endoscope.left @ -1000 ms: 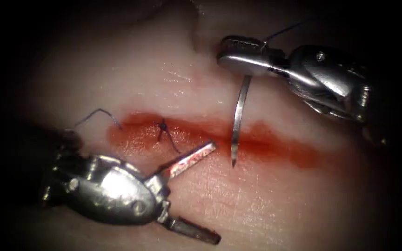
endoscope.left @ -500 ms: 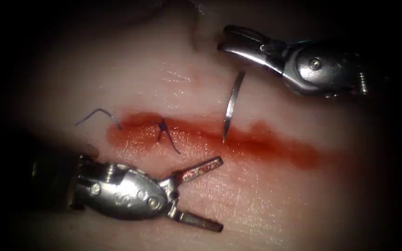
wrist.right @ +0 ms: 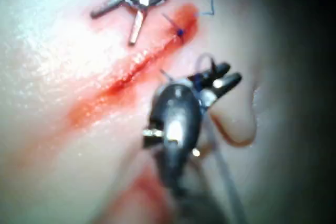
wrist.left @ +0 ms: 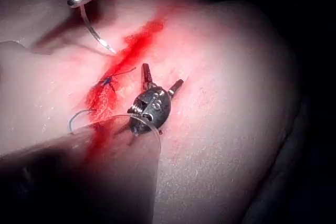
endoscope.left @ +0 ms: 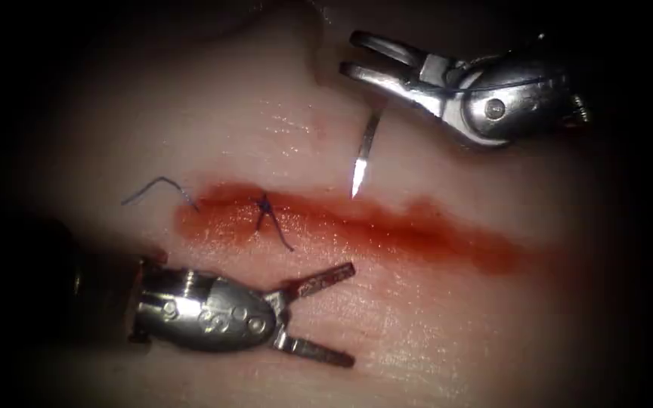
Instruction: Wound Closure
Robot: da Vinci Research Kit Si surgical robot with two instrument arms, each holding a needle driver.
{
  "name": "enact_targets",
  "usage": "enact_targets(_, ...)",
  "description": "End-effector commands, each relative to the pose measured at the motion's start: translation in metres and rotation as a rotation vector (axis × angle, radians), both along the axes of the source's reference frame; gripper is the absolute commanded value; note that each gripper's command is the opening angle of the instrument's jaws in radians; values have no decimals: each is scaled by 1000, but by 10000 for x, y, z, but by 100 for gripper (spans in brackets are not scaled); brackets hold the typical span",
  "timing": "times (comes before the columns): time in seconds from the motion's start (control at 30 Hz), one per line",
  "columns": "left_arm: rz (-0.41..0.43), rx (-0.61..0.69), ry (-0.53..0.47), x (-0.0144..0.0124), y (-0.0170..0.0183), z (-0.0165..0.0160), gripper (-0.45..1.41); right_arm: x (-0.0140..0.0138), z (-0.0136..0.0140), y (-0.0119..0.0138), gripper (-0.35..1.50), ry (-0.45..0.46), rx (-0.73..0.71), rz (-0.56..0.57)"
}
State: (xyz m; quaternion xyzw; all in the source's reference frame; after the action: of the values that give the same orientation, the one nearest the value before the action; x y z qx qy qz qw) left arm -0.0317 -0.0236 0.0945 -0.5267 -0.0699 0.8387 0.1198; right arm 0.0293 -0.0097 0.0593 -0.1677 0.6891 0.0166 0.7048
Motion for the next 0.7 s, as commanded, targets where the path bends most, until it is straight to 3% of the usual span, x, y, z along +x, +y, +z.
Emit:
enact_targets(0.03, -1, 13, 3, -5, -8, 6, 78, 8, 6, -4, -35, 0, -17, -3)
enact_targets(0.7, -3, 60, 28, 7, -11, 21, 78, 21, 9, -11, -35, -3, -65, -3)
